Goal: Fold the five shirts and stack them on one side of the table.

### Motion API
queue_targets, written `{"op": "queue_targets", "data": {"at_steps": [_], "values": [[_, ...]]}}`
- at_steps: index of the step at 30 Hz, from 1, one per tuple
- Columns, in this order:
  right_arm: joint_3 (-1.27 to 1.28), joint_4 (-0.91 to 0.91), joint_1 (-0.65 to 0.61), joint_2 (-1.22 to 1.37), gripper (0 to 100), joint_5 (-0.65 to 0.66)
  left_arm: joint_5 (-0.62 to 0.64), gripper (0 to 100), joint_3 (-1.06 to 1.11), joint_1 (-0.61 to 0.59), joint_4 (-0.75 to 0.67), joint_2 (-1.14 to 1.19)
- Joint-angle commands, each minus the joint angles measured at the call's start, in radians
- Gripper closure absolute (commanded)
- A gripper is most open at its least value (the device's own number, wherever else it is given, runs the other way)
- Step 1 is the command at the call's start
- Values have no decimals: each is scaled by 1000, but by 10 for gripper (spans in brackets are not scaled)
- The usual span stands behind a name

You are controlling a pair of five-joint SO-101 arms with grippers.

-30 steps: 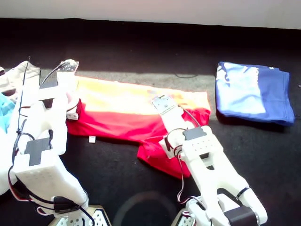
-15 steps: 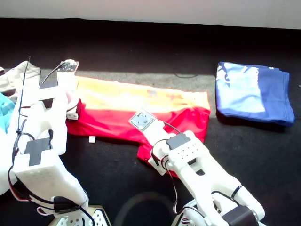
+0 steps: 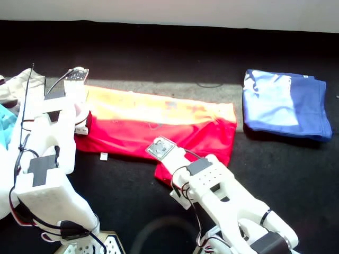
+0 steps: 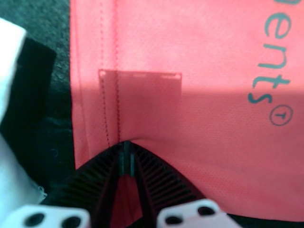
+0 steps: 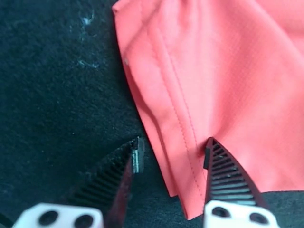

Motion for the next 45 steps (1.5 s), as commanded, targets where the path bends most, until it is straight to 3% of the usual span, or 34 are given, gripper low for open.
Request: {"op": "queue_targets", "data": {"at_steps": [1, 6, 11, 23, 36, 40, 45], "values": [[48, -28, -4, -18, 789, -3, 5, 990, -19, -7, -28, 15], [116, -108, 22, -16, 812, 60, 5, 990, -19, -7, -28, 15], [110, -117, 160, -18, 998, 149, 5, 990, -19, -7, -28, 15], [-357, 62, 369, 16, 993, 239, 5, 990, -19, -7, -28, 15], [-929, 79, 397, 622, 964, 233, 5, 990, -19, -7, -28, 15], [-1063, 104, 403, 740, 824, 155, 5, 990, -19, -7, -28, 15], [-1190, 99, 441, 817, 844, -17, 5, 990, -19, -7, -28, 15]]}}
